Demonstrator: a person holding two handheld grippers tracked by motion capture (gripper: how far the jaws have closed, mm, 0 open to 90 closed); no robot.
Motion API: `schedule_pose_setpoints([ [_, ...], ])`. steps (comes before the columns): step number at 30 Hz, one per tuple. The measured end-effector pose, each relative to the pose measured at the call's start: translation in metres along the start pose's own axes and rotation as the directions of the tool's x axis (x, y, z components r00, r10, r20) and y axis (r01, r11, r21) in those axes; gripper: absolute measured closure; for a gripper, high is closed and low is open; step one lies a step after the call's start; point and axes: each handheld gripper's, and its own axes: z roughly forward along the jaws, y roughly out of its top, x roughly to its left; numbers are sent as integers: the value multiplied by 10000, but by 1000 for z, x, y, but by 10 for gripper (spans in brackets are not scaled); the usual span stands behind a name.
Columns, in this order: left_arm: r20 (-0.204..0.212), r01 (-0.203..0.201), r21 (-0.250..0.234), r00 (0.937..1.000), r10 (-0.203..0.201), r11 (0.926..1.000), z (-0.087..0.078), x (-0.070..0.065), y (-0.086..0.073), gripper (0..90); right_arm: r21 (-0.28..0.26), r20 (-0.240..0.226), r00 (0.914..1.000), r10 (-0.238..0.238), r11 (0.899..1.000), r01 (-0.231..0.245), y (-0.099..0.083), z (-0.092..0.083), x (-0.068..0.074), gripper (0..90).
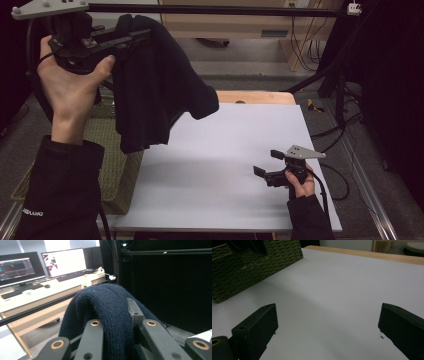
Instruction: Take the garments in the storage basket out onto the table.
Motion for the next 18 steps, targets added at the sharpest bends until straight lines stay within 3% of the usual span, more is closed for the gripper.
schedule_pose_setpoints([
  [14,370,-116,169,9993,109,9998,40,-25,10,782,-32,-30,10000,13,10000,-13,0,0,0,29],
  [18,534,-141,378,9985,121,9992,53,-29,5,782,-40,-55,10000,-6,10000,6,0,-1,0,28],
])
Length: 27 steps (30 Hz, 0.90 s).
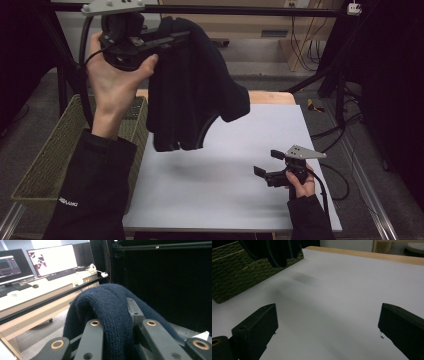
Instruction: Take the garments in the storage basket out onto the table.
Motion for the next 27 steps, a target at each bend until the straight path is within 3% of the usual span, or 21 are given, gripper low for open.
schedule_pose_setpoints([
  [4,252,258,142,9993,-261,9996,15,-1,-11,782,-10,-4,10000,55,10000,-55,0,-1,0,27],
  [16,817,234,782,9962,-298,9967,57,-16,-40,781,-34,27,10000,50,10000,-50,0,-1,-1,28],
  [27,1034,403,1007,9933,-508,9941,72,-16,-63,781,-34,83,9999,63,10000,-63,0,-1,-1,27],
])
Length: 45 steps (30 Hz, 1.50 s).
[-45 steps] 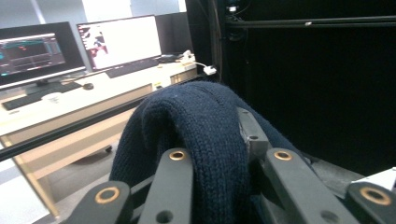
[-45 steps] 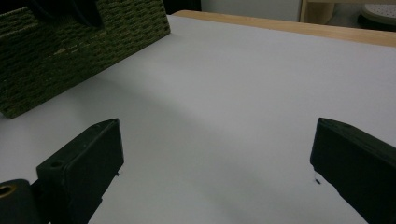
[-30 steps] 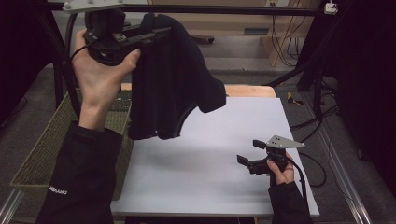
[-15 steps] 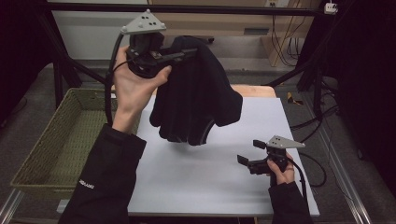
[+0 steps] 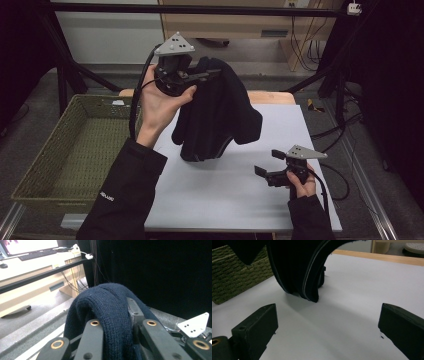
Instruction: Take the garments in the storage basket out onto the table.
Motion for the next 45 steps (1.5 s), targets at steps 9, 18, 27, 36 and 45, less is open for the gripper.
schedule_pose_setpoints([
  [9,222,181,425,9996,-191,9989,12,6,-26,780,75,-3,10000,-22,10000,22,-1,1,0,27],
  [18,478,525,811,9973,-565,9953,23,11,-60,779,72,22,10000,-10,10000,10,-1,1,0,27],
  [27,661,673,1189,9950,-755,9906,33,10,-91,778,102,36,10000,-23,9999,23,-1,2,0,27],
  [36,894,779,1477,9918,-918,9860,43,5,-119,777,100,66,10000,-27,9999,26,-1,2,0,27],
  [45,943,997,2101,9881,-1217,9726,58,3,-157,773,115,76,10000,-24,9999,23,-2,2,0,27],
])
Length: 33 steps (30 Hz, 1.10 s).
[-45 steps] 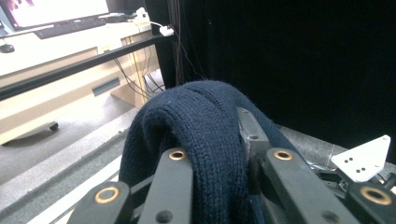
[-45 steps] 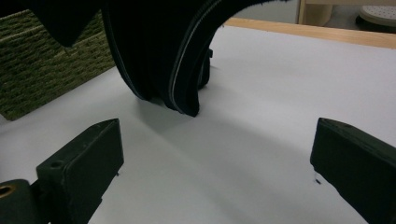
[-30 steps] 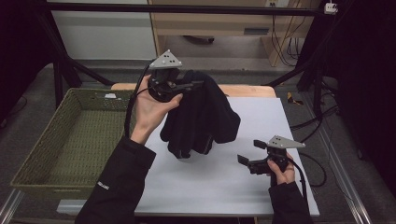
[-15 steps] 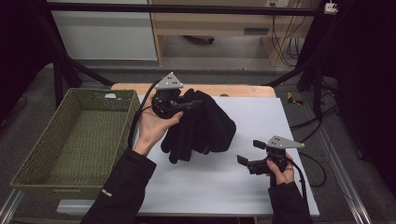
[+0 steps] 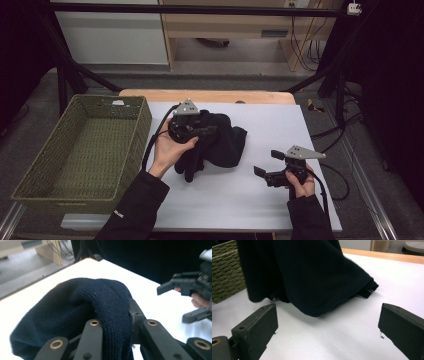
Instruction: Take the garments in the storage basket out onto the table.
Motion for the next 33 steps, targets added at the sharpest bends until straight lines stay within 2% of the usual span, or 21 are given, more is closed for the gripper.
schedule_pose_setpoints([
  [6,245,292,76,9993,-294,9995,11,3,-17,770,59,0,10000,14,10000,-14,0,1,0,27],
  [11,404,194,263,9990,-204,9995,18,1,-29,764,-4,-25,10000,-19,10000,19,0,0,0,27],
  [17,421,49,741,9991,-80,9972,29,0,-46,745,36,-15,10000,7,10000,-7,0,1,0,28],
  [21,539,93,805,9985,-137,9967,32,-1,-55,710,71,-4,10000,-18,10000,18,-1,1,0,27],
  [25,373,-14,605,9993,-8,9982,27,-4,-57,567,57,-2,10000,-29,10000,29,-1,1,0,27],
  [30,243,-107,171,9997,103,9998,11,-9,-57,346,61,-13,10000,-21,10000,21,-1,1,1,27],
  [33,-79,-219,-192,9997,217,9996,-1,-10,-59,255,66,-31,10000,-40,10000,40,-1,2,1,28],
])
